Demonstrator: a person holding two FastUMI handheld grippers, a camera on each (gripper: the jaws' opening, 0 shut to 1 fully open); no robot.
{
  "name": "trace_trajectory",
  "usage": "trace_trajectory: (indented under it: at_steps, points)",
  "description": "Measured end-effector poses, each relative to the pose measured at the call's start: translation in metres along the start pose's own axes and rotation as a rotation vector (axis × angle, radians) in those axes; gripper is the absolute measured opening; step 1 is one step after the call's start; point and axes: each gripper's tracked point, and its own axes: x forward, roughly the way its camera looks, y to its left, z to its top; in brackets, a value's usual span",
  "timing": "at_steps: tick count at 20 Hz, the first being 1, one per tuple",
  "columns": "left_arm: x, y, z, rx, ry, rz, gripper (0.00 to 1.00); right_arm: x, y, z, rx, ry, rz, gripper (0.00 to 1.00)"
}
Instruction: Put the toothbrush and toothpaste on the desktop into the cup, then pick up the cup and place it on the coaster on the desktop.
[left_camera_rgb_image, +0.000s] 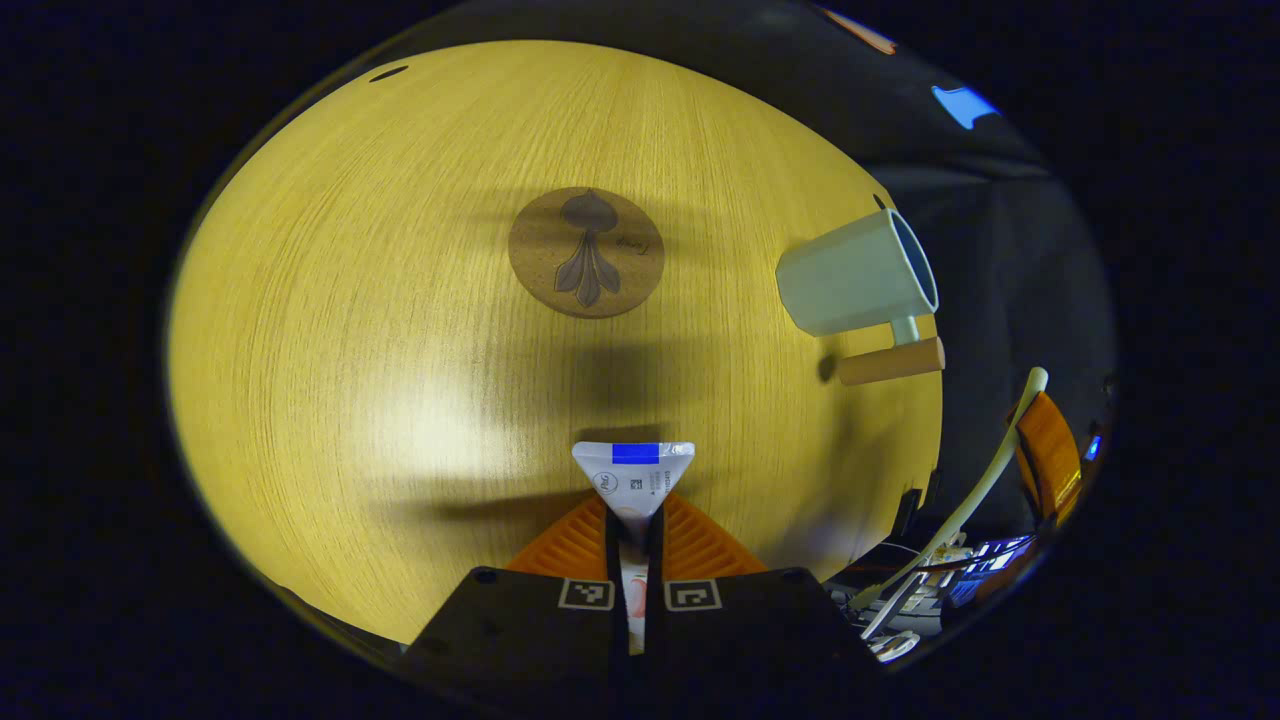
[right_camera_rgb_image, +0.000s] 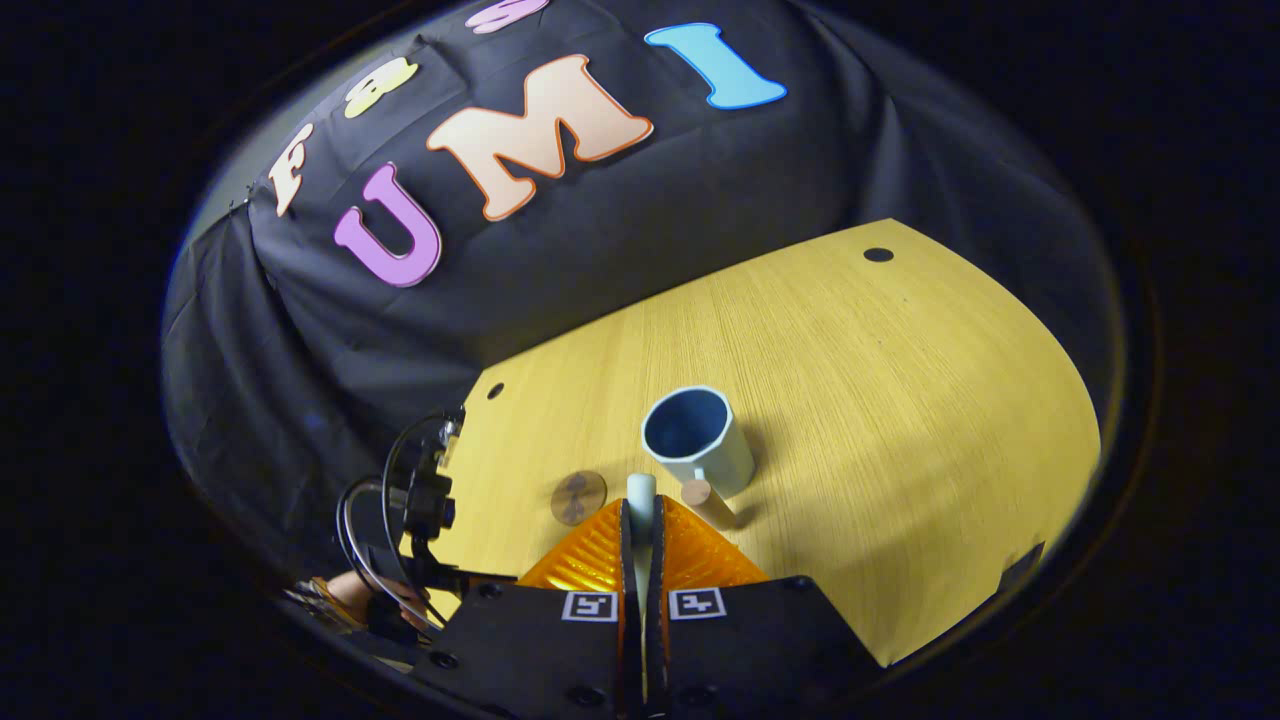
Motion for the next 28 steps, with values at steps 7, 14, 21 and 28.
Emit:
trace_trajectory:
  at_steps: [7, 14, 21, 28]
  points:
    - [-0.040, -0.023, 0.038, 0.195, -0.179, -0.081, 0.04, 0.004, 0.012, 0.065, 0.043, -0.164, 0.116, 0.05]
    - [-0.099, -0.091, 0.113, 0.266, -0.481, -0.272, 0.04, 0.021, 0.008, 0.141, 0.012, -0.392, 0.137, 0.04]
    - [-0.106, -0.143, 0.159, 0.206, -0.634, -0.487, 0.03, 0.062, -0.021, 0.170, 0.018, -0.542, 0.061, 0.04]
    - [-0.114, -0.171, 0.207, 0.283, -0.812, -0.524, 0.03, 0.089, -0.039, 0.119, -0.008, -0.535, 0.008, 0.04]
